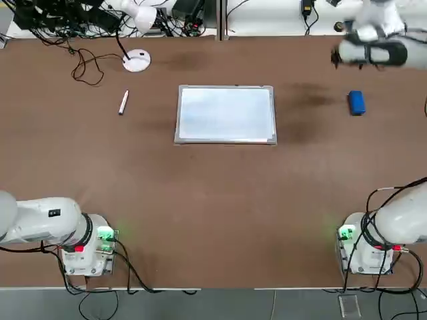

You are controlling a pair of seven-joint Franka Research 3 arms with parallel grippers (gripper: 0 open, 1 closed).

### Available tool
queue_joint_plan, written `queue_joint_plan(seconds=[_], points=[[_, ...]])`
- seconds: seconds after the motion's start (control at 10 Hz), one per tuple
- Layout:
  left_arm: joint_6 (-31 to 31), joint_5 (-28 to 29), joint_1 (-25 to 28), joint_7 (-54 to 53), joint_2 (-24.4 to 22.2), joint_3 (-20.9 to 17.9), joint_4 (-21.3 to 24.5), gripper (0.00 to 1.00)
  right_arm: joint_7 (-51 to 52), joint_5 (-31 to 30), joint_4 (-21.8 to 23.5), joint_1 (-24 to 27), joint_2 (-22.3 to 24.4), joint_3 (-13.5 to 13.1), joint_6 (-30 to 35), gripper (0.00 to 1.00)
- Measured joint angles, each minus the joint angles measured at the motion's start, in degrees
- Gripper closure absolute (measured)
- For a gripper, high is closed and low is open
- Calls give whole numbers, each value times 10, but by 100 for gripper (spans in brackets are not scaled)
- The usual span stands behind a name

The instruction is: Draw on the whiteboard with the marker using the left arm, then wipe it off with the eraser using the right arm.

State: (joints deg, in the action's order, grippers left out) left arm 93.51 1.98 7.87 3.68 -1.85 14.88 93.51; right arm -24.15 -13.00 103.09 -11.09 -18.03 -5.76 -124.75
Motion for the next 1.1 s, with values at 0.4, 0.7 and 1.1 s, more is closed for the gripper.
queue_joint_plan(seconds=[0.4,0.7,1.1], points=[[0,0,0,-5,-1,1,-3,0,113,30,-165,3,5,-4,153,0],[0,0,-1,-5,-1,1,-4,0,197,39,-210,39,3,-9,209,0],[0,0,-1,-5,-1,2,-4,0,199,93,-236,73,23,-9,280,0]])
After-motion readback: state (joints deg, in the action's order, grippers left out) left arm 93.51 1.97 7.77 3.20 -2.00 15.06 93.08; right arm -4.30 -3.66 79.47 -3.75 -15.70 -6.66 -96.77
